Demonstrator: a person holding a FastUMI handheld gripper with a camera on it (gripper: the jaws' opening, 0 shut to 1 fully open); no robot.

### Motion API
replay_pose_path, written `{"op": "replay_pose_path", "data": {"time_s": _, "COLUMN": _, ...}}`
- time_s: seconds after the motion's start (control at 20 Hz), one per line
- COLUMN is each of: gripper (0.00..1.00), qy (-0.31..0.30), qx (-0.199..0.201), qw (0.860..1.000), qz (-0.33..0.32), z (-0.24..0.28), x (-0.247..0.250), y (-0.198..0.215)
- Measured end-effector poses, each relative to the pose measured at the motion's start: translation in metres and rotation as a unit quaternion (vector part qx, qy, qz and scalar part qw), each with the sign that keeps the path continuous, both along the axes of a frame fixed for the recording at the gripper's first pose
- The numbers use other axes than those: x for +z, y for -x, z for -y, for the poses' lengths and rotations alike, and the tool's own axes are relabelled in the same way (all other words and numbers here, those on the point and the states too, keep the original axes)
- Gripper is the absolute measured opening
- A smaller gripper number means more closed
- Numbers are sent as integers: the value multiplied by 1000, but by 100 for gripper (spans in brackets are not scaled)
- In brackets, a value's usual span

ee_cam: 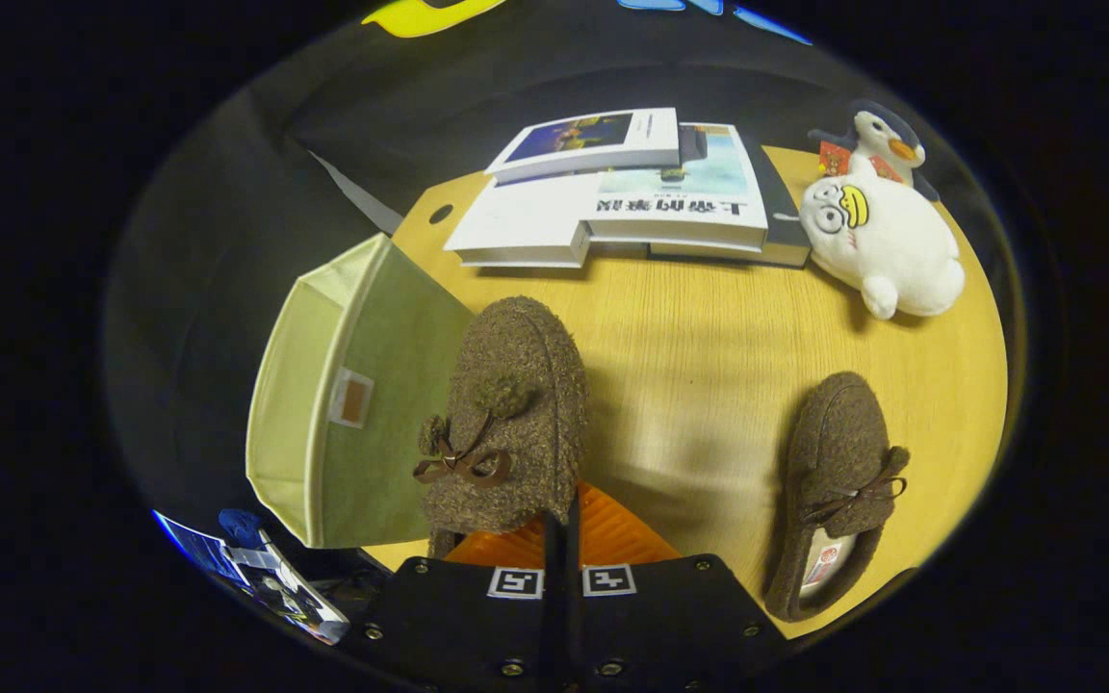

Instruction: Open the storage box then place both shoes into the box .Put the left shoe in first, then the right shoe, with the right side of both shoes facing outward in a uniform manner.

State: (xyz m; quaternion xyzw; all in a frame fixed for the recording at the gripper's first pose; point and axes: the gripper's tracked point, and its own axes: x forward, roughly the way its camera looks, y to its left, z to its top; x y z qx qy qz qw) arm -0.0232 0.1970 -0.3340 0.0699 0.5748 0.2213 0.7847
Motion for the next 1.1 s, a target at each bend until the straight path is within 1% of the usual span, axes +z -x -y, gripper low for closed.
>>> {"op": "replay_pose_path", "data": {"time_s": 0.25, "gripper": 1, "qy": -33, "qx": -1, "qw": 999, "qz": 21, "z": -19, "x": 62, "y": -18}}
{"op": "replay_pose_path", "data": {"time_s": 0.55, "gripper": 0, "qy": -74, "qx": 28, "qw": 997, "qz": 13, "z": -65, "x": 108, "y": -26}}
{"op": "replay_pose_path", "data": {"time_s": 0.75, "gripper": 1, "qy": -68, "qx": 68, "qw": 995, "qz": 27, "z": -111, "x": 116, "y": -34}}
{"op": "replay_pose_path", "data": {"time_s": 0.85, "gripper": 1, "qy": -59, "qx": 96, "qw": 993, "qz": 29, "z": -138, "x": 115, "y": -33}}
{"op": "replay_pose_path", "data": {"time_s": 1.0, "gripper": 1, "qy": -43, "qx": 134, "qw": 990, "qz": 30, "z": -176, "x": 107, "y": -25}}
{"op": "replay_pose_path", "data": {"time_s": 1.1, "gripper": 1, "qy": -29, "qx": 150, "qw": 988, "qz": 19, "z": -196, "x": 96, "y": -16}}
